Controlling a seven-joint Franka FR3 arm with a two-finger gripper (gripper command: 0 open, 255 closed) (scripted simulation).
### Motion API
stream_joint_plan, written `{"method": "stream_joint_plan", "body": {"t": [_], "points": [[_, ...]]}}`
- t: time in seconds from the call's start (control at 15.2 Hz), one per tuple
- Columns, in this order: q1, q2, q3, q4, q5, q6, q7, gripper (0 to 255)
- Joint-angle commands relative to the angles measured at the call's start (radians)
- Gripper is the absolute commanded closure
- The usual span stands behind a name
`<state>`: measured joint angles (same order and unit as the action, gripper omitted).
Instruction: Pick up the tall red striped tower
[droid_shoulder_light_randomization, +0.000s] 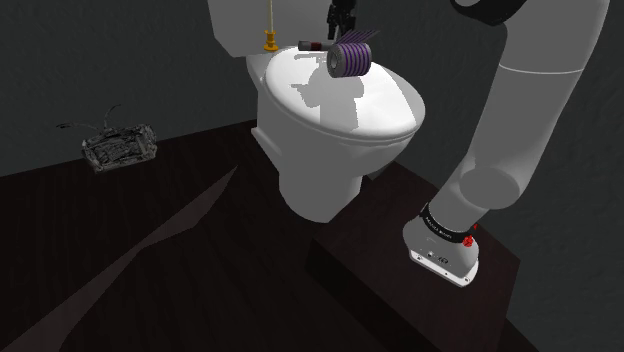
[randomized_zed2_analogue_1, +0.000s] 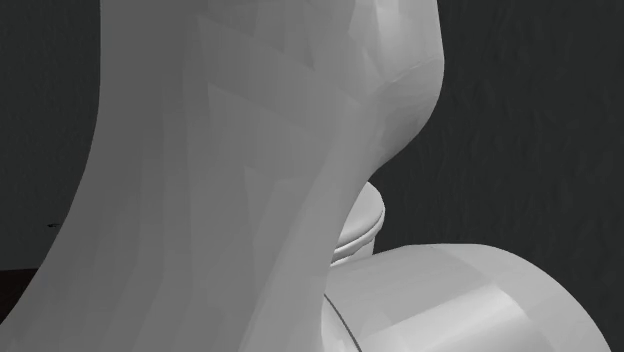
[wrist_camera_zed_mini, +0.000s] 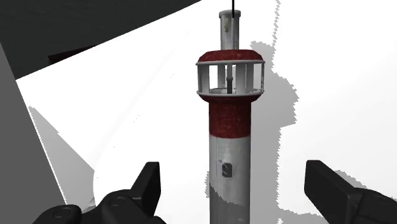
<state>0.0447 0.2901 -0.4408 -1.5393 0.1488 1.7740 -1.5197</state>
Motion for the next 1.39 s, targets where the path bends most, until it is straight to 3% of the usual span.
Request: {"method": "stream_joint_plan", "body": {"t": [0.0, 0.07, 0.13, 0.73, 1.32], "points": [[0.0, 0.001, 0.0, -0.009, 0.001, 0.01, -0.001, 0], [0.0, 0.001, 0.0, -0.009, 0.001, 0.01, -0.001, 0], [0.001, 0.001, 0.001, -0.01, 0.001, 0.011, 0.0, 255], [0.0, 0.001, 0.0, -0.009, 0.001, 0.01, -0.001, 255], [-0.01, 0.006, -0.003, 0.118, 0.0, -0.112, 0.004, 255]]}}
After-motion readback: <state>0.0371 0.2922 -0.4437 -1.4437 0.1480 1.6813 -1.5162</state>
